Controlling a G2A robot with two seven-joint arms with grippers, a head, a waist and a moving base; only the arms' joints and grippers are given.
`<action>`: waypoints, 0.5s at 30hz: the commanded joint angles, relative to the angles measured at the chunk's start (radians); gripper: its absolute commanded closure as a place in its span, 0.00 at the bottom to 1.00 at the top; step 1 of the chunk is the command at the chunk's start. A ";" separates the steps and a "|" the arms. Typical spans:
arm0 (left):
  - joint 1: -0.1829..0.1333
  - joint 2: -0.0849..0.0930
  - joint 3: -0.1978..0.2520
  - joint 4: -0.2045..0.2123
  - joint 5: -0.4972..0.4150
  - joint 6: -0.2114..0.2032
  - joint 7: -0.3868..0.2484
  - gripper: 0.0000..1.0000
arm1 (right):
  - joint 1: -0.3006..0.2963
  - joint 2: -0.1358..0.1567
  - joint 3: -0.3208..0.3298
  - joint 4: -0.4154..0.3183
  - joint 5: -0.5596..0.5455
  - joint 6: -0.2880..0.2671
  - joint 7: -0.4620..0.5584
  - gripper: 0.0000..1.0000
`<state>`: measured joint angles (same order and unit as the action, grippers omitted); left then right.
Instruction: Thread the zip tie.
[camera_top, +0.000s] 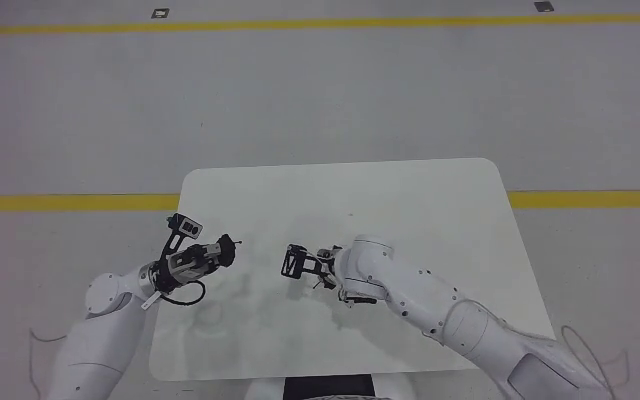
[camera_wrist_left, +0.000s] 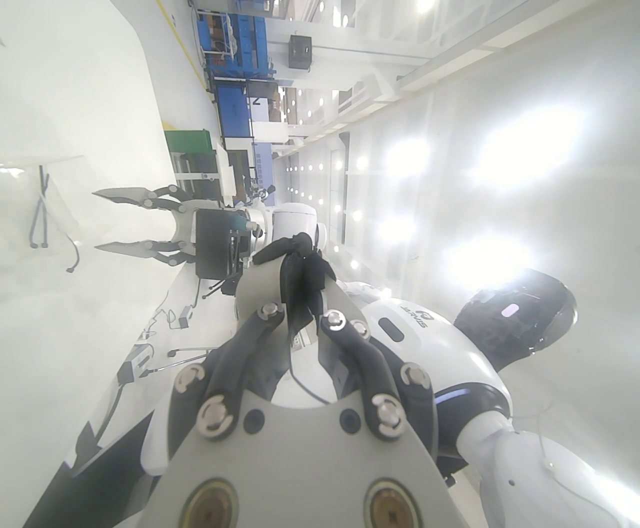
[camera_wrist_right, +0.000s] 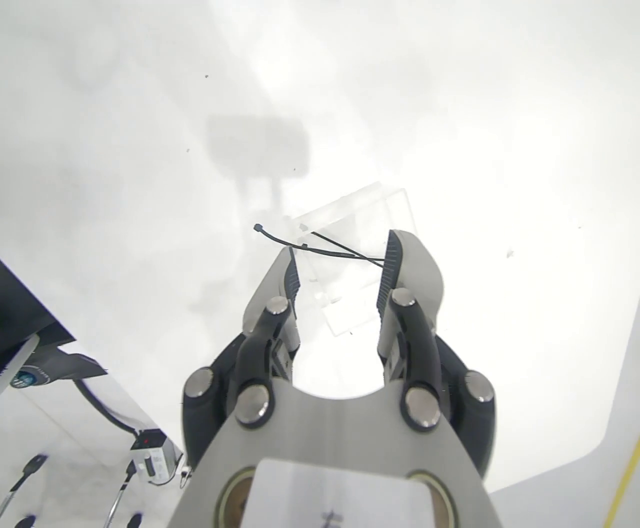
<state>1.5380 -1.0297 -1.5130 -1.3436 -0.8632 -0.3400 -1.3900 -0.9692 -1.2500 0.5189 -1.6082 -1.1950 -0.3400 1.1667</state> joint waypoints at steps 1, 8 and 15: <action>0.000 0.000 0.000 0.000 0.000 0.000 0.000 1.00 | 0.011 -0.001 -0.010 0.013 0.007 0.000 0.000 0.65; 0.000 0.000 0.000 0.000 0.000 0.000 0.000 1.00 | 0.044 -0.002 -0.043 0.053 0.032 0.000 0.001 0.64; 0.000 0.000 0.000 0.000 0.000 0.000 0.000 1.00 | 0.077 -0.008 -0.079 0.091 0.059 0.000 -0.003 0.64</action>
<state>1.5380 -1.0297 -1.5130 -1.3436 -0.8632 -0.3400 -1.3900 -0.8968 -1.2573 0.4452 -1.5227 -1.1410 -0.3400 1.1630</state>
